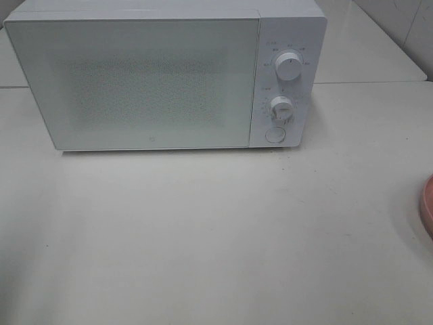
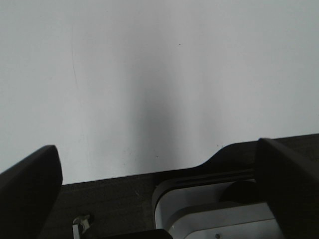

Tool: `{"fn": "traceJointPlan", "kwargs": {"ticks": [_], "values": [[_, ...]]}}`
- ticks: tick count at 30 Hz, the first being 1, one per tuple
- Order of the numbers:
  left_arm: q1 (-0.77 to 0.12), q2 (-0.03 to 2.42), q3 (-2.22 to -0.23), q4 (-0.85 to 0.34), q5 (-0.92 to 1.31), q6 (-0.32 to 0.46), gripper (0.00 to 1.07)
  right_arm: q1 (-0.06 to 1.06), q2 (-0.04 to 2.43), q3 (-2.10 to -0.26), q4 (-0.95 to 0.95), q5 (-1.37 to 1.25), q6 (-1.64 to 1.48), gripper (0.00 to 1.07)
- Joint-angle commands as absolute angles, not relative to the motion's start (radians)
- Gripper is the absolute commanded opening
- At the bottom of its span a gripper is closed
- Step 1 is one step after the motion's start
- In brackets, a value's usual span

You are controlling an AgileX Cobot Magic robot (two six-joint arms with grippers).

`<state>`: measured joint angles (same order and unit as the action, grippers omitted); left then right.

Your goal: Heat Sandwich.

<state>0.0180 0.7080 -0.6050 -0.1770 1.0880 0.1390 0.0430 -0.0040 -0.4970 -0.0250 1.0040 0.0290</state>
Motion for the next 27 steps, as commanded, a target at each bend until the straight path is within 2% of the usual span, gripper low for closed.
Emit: {"fn": "traceJointPlan", "kwargs": {"ticks": [1, 6, 11, 15, 27], "values": [[0.021, 0.632, -0.573, -0.179, 1.082, 0.133, 1.00, 0.037, -0.032, -0.497, -0.026, 0.997, 0.019, 0.76], [0.021, 0.458, -0.519, -0.178, 1.079, 0.133, 1.00, 0.037, -0.032, -0.497, -0.026, 0.997, 0.019, 0.76], [0.021, 0.311, -0.519, -0.143, 1.073, 0.080, 1.00, 0.037, -0.032, -0.497, -0.026, 0.997, 0.019, 0.76], [0.021, 0.167, -0.517, -0.065, 1.071, -0.023, 1.00, 0.037, -0.032, -0.497, -0.026, 0.997, 0.019, 0.76], [0.020, -0.026, -0.517, -0.062, 1.069, -0.022, 1.00, 0.037, -0.032, -0.497, -0.026, 0.997, 0.019, 0.76]]}}
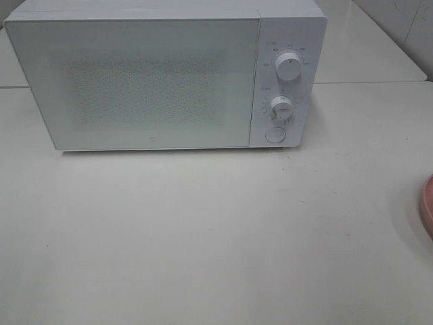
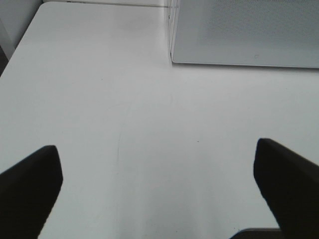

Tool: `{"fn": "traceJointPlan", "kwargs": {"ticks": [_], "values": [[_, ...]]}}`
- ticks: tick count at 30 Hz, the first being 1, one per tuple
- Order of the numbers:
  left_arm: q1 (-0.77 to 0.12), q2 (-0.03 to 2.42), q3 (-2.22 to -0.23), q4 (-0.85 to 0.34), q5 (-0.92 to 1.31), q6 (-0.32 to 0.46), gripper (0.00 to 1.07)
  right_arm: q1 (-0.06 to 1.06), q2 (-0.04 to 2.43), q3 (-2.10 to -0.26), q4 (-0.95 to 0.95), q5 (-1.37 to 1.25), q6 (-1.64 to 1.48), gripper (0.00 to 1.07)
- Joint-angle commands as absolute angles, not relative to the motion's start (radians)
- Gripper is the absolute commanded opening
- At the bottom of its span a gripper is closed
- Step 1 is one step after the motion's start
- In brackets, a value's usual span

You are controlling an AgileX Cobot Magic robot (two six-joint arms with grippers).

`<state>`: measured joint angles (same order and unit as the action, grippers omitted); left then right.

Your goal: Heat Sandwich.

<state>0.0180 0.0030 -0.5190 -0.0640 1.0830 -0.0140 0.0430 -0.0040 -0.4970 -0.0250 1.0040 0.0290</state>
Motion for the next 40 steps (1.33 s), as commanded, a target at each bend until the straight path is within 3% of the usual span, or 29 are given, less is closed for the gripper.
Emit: {"fn": "traceJointPlan", "kwargs": {"ticks": [1, 40], "values": [[0.020, -0.022, -0.517, -0.063, 1.069, -0.022, 1.00, 0.037, -0.032, -0.497, -0.026, 0.997, 0.019, 0.76], [0.020, -0.028, -0.517, -0.063, 1.069, -0.020, 1.00, 0.037, -0.032, -0.497, -0.026, 0.997, 0.019, 0.76]]}}
